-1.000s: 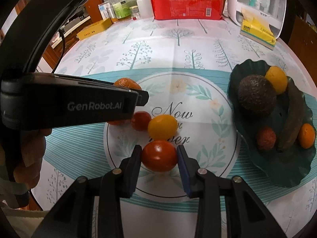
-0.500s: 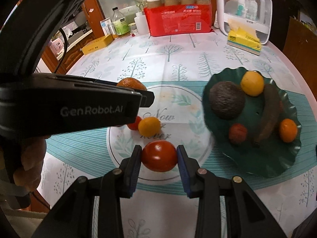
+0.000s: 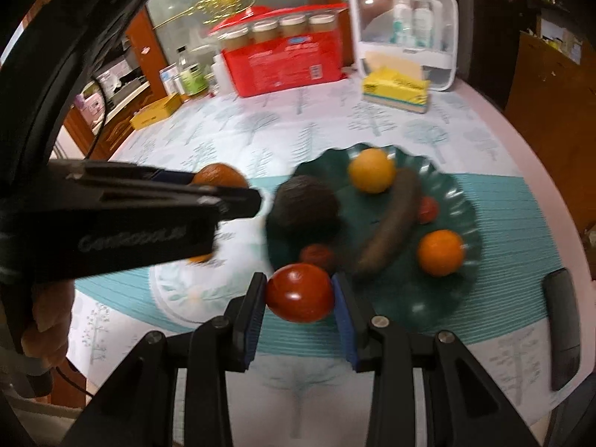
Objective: Organize fruits
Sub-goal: 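Carry tangerine and cherry tomato into the green bowl and open both tools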
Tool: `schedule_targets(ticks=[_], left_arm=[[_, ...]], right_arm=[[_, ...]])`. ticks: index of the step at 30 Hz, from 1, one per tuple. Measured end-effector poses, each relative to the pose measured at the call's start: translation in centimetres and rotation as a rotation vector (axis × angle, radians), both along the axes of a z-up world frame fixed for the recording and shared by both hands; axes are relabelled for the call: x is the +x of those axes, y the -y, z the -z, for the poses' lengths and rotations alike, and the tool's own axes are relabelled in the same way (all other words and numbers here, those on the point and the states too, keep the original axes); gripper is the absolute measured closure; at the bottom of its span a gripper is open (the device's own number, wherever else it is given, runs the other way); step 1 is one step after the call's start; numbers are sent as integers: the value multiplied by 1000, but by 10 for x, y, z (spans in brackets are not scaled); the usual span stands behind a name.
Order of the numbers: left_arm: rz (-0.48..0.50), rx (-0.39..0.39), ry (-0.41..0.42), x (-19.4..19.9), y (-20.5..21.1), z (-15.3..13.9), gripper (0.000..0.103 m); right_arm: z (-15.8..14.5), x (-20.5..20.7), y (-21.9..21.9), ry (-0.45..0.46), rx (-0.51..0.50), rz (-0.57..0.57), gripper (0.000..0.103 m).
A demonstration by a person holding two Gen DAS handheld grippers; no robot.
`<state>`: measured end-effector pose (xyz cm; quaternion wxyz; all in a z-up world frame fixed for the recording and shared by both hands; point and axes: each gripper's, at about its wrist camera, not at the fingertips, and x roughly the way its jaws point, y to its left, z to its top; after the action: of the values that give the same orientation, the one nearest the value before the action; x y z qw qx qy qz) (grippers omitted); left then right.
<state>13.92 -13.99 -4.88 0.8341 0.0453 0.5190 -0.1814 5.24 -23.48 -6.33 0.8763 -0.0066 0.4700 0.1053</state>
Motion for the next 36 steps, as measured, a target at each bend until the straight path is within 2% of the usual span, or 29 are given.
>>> schedule_targets(ticks=[11,17,21,28,36], left_arm=[[-39,6,25,33,58,7,66],[-65,50,37,54,73,23,66],[-81,74,21,63,76,36,66],[-113,93,-8,72,80,53,66],[-125,107,-22,78,82,59,65]], right_arm=[[-1,45,88,-11,-14,32,67],[12,78,117,-53,2,32,67],[23,97,127,-88,25,28,67],[41,114,124,-130,6,-23,67],[47,120,117,-124,-51,-73,66]])
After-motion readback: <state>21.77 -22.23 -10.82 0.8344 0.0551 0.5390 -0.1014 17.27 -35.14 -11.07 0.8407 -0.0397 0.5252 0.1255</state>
